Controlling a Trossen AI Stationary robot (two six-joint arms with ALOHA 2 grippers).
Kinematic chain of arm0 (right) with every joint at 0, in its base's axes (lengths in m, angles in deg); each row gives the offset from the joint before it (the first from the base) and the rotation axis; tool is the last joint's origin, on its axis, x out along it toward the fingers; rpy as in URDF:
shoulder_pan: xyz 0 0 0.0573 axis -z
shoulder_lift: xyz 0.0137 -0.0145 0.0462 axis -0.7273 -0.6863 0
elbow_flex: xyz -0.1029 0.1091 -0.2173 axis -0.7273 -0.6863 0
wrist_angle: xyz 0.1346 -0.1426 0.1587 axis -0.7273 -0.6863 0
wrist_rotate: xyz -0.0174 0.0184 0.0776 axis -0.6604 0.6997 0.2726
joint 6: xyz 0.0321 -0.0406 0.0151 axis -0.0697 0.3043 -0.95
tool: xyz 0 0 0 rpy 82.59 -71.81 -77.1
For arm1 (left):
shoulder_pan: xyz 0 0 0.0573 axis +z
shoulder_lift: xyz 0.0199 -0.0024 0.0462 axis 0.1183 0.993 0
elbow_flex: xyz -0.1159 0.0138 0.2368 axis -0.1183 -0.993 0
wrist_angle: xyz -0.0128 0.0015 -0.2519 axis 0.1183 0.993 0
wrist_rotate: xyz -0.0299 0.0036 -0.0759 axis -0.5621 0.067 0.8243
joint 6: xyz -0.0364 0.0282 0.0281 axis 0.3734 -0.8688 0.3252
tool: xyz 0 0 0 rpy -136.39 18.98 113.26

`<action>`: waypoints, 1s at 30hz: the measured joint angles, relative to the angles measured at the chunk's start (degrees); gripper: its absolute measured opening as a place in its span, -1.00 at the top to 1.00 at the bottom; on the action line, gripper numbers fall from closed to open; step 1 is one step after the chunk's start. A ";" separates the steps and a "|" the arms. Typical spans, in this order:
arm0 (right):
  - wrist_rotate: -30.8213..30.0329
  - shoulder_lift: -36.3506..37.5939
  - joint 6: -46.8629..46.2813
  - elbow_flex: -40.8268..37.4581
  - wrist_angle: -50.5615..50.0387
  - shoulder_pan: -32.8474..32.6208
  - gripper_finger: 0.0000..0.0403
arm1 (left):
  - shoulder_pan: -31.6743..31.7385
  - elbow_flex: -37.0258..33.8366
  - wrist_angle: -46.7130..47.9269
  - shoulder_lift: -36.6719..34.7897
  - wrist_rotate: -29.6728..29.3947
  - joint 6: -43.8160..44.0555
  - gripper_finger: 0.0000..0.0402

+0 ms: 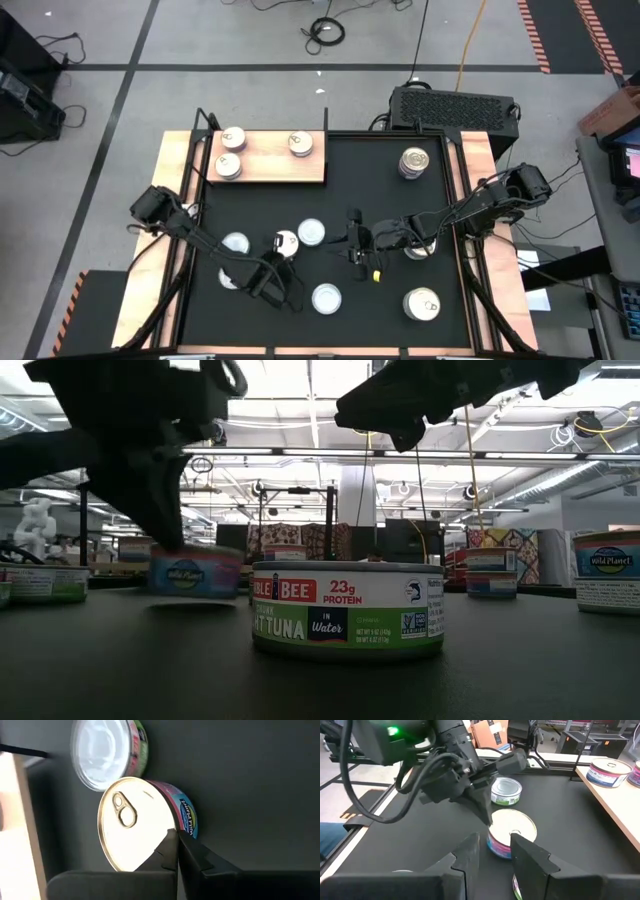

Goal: Stack canned seafood by type on shelf
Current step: Put the blue-pink tuna can on the shelf

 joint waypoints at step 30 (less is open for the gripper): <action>-0.02 0.00 0.00 0.00 -0.34 0.01 0.48 | 0.49 -5.60 -6.88 -0.04 -3.06 3.03 0.34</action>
